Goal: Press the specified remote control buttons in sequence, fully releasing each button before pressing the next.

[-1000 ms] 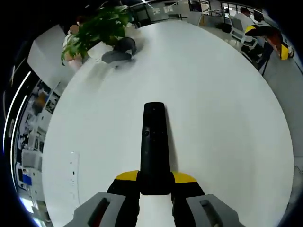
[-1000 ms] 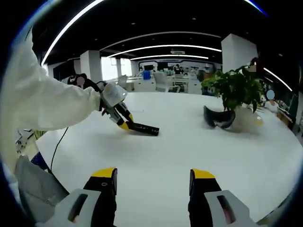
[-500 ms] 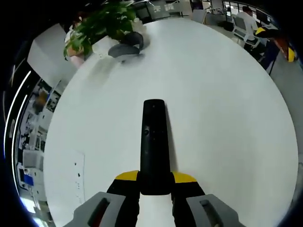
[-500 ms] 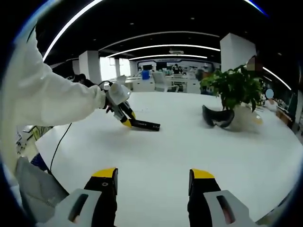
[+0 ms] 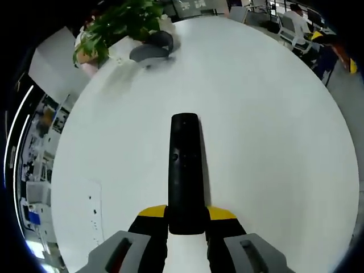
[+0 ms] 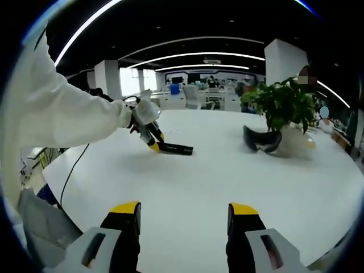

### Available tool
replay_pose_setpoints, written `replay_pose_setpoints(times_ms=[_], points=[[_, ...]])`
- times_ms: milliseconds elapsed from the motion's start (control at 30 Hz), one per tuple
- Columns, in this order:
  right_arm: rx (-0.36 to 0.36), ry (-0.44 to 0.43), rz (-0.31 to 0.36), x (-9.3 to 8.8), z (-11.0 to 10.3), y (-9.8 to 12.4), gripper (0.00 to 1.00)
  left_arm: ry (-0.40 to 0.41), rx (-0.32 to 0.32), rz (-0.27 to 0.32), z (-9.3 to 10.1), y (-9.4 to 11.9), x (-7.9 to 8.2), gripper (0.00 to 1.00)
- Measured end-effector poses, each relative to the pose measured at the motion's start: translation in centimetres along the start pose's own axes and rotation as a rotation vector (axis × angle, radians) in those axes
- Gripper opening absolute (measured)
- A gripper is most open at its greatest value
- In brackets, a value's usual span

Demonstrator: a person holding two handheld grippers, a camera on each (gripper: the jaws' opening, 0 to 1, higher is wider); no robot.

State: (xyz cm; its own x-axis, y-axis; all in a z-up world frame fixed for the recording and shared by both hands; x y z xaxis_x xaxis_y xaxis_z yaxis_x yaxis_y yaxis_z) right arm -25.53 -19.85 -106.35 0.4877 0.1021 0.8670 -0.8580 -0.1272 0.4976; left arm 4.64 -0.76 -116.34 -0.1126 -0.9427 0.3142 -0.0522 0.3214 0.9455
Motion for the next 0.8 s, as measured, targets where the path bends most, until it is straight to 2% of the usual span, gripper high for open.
replay_pose_setpoints(times_ms=[33,133,300,333,400,433,533,567,600,667,767,800], points=[[-0.002,-0.001,-0.001,0.0,0.1,0.0,0.6,-0.006,-0.002,0.028,0.0,-0.1,0.4,0.24],[-0.002,-0.004,0.0,0.0,0.1,0.0,0.6,0.012,-0.016,0.016,-0.1,-0.1,0.0,0.24],[0.001,-0.002,0.005,0.1,0.0,0.0,0.6,0.055,-0.029,0.052,-0.4,-0.1,-0.3,0.24],[0.001,-0.001,0.005,0.1,0.0,0.0,0.6,0.044,-0.032,0.079,-0.4,-0.1,-0.4,0.24],[0.003,0.0,0.008,0.1,-0.1,0.1,0.6,0.04,0.016,0.113,-0.8,0.1,-0.4,0.29],[0.004,0.001,0.008,0.1,-0.1,0.1,0.6,0.053,0.05,0.175,-1.2,0.1,0.1,0.33],[0.004,0.001,0.008,0.1,-0.1,0.1,0.6,0.127,0.047,0.204,-0.9,-0.1,-0.1,0.36],[0.003,0.0,0.008,0.1,-0.1,0.1,0.6,0.122,0.054,0.196,-1.0,-0.1,-0.2,0.38],[0.003,-0.001,0.007,0.1,0.0,0.0,0.6,0.161,0.073,0.232,-1.1,-0.2,0.0,0.4],[0.003,-0.002,0.005,0.1,0.0,0.0,0.6,0.236,0.087,0.249,-1.1,-0.1,-0.4,0.43],[0.005,0.001,0.011,0.2,-0.1,0.1,0.6,0.307,0.125,0.279,-1.4,0.1,-0.9,0.51],[0.004,0.001,0.013,0.2,-0.1,0.1,0.6,0.359,0.125,0.29,-1.3,0.1,-1.2,0.52]])
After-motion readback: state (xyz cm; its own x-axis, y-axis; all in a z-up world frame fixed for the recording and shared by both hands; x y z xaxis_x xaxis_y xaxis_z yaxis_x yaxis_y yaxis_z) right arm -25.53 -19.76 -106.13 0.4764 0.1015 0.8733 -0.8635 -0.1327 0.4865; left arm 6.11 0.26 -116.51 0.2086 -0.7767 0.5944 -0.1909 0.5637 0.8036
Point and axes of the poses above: the point that each gripper's makers call its tool centre point, and the gripper's own axes: y roughly backward along the fingers, z roughly to its right, x roughly out of its top, the point moved 3 cm from there along y, roughly backward along the fingers, and after that the axes turned 10 degrees about -x, right-handed, at the moved point
